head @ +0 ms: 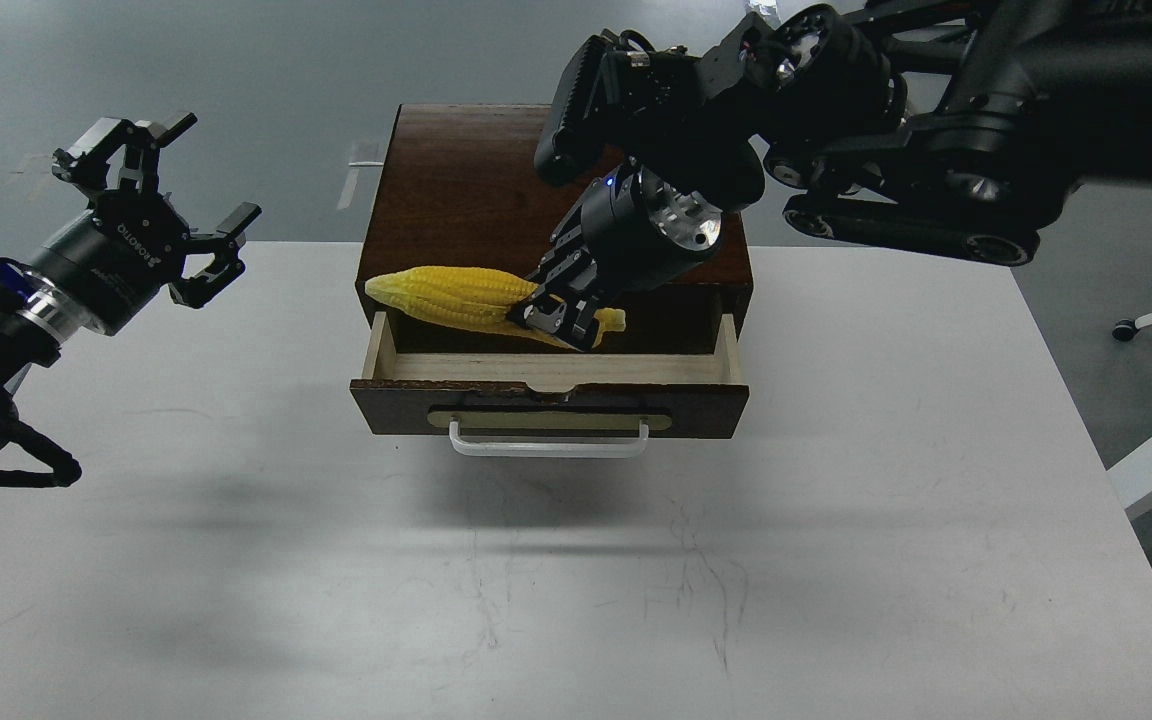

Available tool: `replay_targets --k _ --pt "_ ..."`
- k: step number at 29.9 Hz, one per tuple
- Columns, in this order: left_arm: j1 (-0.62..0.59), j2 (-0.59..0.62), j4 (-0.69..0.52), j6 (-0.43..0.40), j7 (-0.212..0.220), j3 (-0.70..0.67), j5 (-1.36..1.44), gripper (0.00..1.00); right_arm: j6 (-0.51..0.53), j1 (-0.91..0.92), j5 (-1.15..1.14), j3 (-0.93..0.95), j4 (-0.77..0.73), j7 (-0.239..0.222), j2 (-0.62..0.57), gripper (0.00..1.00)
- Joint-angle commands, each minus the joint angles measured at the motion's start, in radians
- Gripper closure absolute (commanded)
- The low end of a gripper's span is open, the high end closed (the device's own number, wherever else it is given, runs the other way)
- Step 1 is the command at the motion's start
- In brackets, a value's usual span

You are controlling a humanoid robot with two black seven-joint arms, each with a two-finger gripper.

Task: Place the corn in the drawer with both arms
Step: 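Lift the corn and carry it over the open drawer with the right gripper, then lower the corn into the drawer and open the right gripper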

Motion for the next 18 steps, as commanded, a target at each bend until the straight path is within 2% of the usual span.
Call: replay_targets --k 1,6,18 --pt "0.0 0.0 0.0 0.0 0.0 0.0 0.001 0.02 -0.06 0.0 -0.041 -0.037 -0.004 0.0 0.021 0.97" --pt "0.0 0.0 0.0 0.0 0.0 0.0 0.001 0.02 -0.097 -0.003 -0.081 -0.077 -0.007 0.0 0.029 0.97" --pt "-0.001 0.006 0.0 0.0 0.0 0.0 0.001 0.02 -0.1 -0.051 -0.078 -0.112 -0.008 0.0 -0.006 0.94"
